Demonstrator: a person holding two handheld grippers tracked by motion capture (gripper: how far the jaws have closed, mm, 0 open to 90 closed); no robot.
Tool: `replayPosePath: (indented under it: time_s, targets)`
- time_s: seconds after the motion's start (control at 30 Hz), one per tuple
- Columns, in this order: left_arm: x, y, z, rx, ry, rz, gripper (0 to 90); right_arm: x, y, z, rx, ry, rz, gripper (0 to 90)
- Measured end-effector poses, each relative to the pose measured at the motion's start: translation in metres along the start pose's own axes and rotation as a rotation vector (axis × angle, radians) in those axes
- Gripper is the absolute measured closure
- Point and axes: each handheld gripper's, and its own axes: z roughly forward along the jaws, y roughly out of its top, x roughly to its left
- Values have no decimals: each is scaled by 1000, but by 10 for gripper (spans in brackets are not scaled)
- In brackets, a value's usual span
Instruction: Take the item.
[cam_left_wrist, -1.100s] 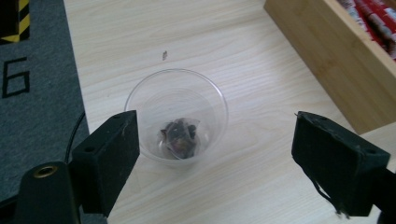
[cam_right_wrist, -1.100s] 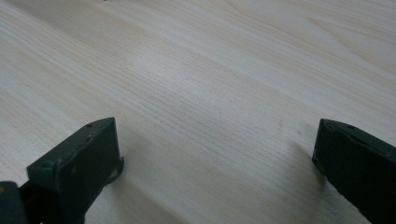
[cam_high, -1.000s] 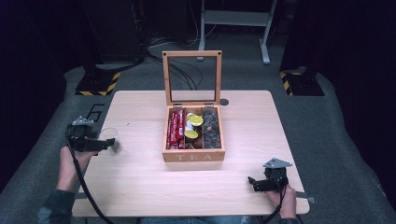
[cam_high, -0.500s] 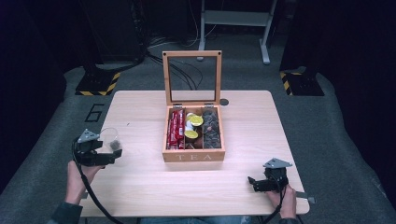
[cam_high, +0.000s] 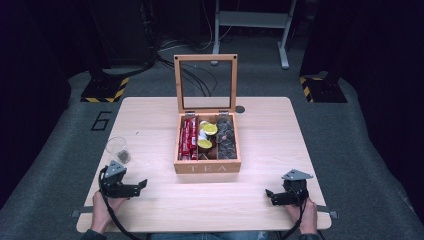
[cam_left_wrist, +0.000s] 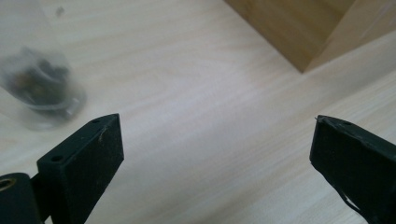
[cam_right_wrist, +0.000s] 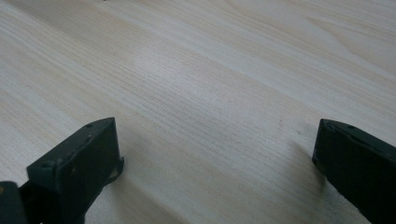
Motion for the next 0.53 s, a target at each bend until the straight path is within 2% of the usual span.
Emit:
replayPosePath:
  time_s: [0.1,0.17,0.23,0.3,0.33,0.53]
  targets:
    - [-4,-13,13,40,-3,9,2,0,0,0,0,0,0,0]
    - [-7,-20,18,34,-2,5,0,0,0,0,-5,-1,3,0]
    - [-9,-20,20,61,12,25,0,0,0,0,-1,0,0,0]
    - [-12,-19,21,58,31,46,0,0,0,0,-6,-2,-1,0]
    - [-13,-19,23,77,39,55,0,0,0,0,-6,-2,-2,0]
    - [-13,-18,25,82,41,51,0,-1,0,0,-4,1,-9,0]
